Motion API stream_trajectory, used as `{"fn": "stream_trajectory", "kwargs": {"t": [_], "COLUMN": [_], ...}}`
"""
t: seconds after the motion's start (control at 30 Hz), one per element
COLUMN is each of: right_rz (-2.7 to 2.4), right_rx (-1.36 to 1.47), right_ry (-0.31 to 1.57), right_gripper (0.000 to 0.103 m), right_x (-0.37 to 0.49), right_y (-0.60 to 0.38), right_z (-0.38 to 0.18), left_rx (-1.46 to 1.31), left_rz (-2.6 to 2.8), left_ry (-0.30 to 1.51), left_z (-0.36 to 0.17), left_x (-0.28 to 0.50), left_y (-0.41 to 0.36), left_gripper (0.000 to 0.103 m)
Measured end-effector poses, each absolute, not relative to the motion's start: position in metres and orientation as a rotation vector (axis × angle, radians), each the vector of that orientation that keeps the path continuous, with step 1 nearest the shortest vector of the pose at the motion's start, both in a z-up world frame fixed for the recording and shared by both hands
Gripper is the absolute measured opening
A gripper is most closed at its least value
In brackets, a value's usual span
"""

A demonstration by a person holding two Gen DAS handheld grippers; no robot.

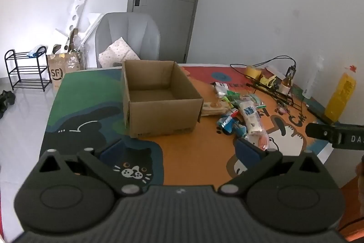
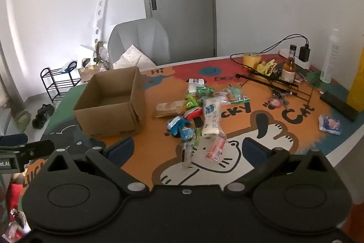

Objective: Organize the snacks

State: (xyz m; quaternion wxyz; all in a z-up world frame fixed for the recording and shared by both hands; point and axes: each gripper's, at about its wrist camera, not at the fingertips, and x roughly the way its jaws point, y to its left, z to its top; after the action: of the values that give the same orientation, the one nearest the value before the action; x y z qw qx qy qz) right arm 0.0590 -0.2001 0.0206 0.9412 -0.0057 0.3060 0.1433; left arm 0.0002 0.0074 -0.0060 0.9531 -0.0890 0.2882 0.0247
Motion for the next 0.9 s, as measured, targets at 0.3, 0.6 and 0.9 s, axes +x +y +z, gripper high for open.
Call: {"fn": "stream_trajectory", "kwargs": {"t": [0.3, 0.6, 0.9], "right_rz": [0.293, 0.287, 0.287], "right_rx": [0.015, 0.027, 0.029], "right_ry": [0.622, 0.639, 0.628], "right_gripper": [0.103, 0.103, 0.103], "right_x": [0.073, 0.075, 0.074], "right_y": [-0.244, -0.255, -0.255], "right_z": [0.013, 0.015, 0.02], "left_rx": [-0.171, -0.177, -0.177], "left_rz": [0.048, 0.049, 0.048], "left_ry": [0.587, 0.57, 0.567], "left_z": [-0.001, 0.006, 0.007], "left_x": [-0.002, -0.007, -0.009], "left_y": [0.01, 0.013, 0.013], "left_gripper": [0.103, 0.103, 0.103]}}
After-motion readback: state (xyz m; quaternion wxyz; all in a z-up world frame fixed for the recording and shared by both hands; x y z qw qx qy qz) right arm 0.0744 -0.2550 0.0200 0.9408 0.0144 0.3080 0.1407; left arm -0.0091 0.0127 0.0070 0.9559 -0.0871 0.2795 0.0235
